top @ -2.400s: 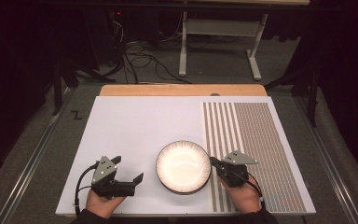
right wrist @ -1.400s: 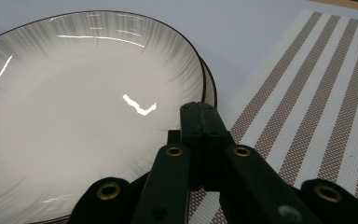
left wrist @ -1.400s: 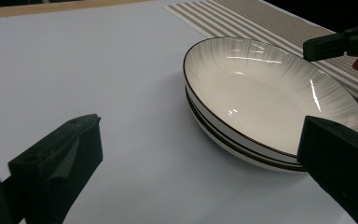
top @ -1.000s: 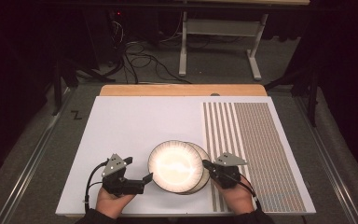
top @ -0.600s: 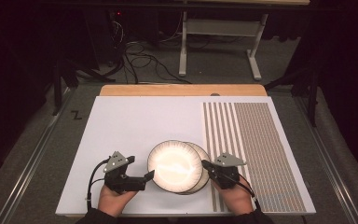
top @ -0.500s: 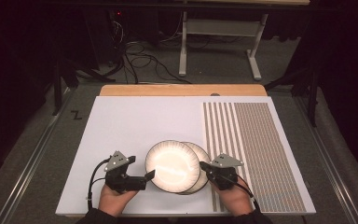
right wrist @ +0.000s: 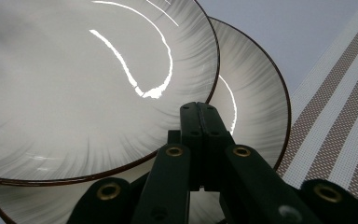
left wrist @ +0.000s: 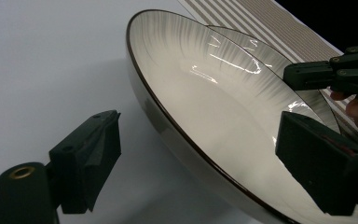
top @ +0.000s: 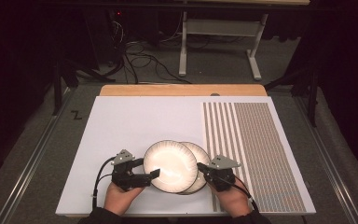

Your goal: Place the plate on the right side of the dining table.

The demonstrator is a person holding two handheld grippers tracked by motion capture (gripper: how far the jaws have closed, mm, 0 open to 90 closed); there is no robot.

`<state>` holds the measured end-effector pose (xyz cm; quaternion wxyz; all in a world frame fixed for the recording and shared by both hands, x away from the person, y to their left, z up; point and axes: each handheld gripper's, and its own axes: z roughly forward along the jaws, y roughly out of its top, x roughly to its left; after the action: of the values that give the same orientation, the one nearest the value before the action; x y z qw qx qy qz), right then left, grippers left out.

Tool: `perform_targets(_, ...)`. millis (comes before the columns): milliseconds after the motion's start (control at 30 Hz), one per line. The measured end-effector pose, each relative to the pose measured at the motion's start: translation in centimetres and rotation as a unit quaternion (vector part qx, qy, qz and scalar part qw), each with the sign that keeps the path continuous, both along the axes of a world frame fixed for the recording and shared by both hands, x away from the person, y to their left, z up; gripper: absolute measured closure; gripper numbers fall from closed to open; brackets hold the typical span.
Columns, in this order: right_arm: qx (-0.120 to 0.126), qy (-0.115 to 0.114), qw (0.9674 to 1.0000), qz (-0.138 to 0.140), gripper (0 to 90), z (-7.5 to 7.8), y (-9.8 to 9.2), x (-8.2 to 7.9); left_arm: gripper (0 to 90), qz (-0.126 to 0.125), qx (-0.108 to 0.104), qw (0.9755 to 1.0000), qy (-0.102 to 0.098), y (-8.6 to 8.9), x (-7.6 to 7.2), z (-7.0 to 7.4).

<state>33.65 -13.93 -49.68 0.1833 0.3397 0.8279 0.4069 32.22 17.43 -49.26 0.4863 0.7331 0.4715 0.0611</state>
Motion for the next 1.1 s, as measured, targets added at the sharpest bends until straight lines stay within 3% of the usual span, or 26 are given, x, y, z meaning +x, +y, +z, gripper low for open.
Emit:
perform_targets(300,-0.002,-0.001,1.0,0.007,90.0,0.0,0.2,-0.1,27.5,-0.013,-0.015,0.9992,0.034,-1.2,0.4,-0.5)
perform_targets(400,-0.002,0.0,1.0,0.007,90.0,0.0,0.1,-0.1,34.7,0.002,-0.003,0.9995,0.033,-1.3,0.3,-0.5)
perform_targets(533,-0.003,0.0,1.0,0.007,90.0,0.0,0.1,-0.1,45.6,0.014,-0.007,0.999,0.041,-1.0,0.3,-0.5)
perform_targets(1100,0.0,-0.002,1.0,0.002,90.0,0.1,0.0,-0.1,61.3,0.038,-0.02,0.9979,0.049,-0.5,0.5,0.1)
